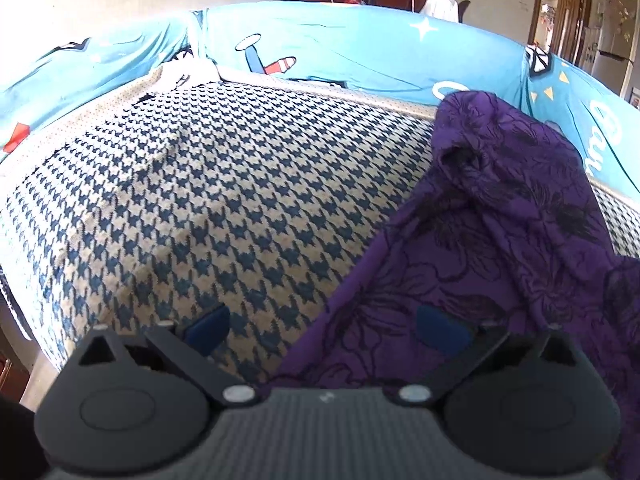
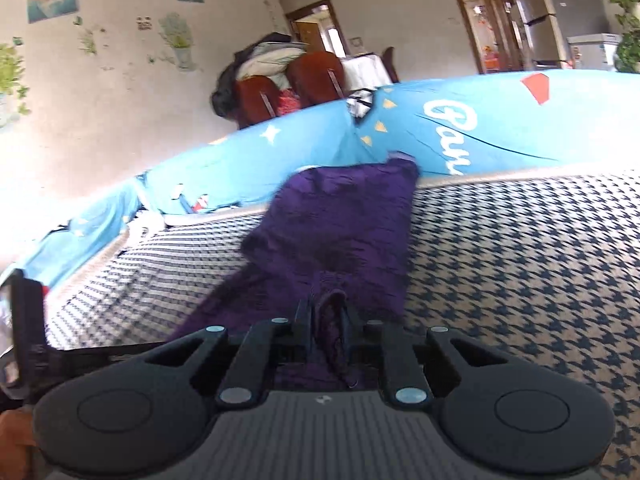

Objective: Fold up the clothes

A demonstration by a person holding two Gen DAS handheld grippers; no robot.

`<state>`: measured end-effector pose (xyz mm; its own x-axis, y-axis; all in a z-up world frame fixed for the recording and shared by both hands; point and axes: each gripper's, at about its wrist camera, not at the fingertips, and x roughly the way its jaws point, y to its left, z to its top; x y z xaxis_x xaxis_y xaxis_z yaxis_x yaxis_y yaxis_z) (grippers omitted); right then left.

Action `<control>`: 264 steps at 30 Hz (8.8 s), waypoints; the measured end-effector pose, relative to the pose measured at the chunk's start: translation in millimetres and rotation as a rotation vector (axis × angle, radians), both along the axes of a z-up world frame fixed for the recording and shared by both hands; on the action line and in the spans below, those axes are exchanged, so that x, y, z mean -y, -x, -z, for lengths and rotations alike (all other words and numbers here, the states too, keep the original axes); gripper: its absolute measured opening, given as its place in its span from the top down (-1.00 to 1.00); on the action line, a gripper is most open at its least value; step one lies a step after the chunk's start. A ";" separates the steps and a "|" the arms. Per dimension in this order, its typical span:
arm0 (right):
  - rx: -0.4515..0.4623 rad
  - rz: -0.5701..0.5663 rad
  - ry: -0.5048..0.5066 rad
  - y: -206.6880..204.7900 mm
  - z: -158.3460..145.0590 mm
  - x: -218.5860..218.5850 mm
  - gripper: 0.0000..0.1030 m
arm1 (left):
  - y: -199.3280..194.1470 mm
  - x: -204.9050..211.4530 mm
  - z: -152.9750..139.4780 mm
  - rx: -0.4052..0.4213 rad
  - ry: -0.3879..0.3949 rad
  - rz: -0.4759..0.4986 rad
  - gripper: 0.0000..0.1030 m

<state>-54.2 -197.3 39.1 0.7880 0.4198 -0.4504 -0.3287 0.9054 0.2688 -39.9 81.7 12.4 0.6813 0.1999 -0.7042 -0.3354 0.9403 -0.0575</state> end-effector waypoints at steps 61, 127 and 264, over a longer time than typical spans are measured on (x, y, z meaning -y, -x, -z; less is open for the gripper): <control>-0.156 -0.323 0.059 32.3 30.1 -102.7 0.49 | 21.2 -57.7 -39.6 0.084 0.029 -0.124 -1.00; -0.207 -0.082 0.106 17.0 15.7 24.5 0.49 | -80.6 16.3 -13.3 0.027 0.065 0.383 -0.75; -0.112 -0.078 0.153 18.0 36.6 14.6 0.22 | -83.9 41.6 -16.4 0.073 -0.022 0.328 -0.42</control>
<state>-72.1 -211.8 2.5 0.6970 0.3976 -0.5967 -0.3752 0.9114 0.1689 43.9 40.2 28.8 0.7606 -0.0240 -0.6487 -0.0101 0.9988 -0.0488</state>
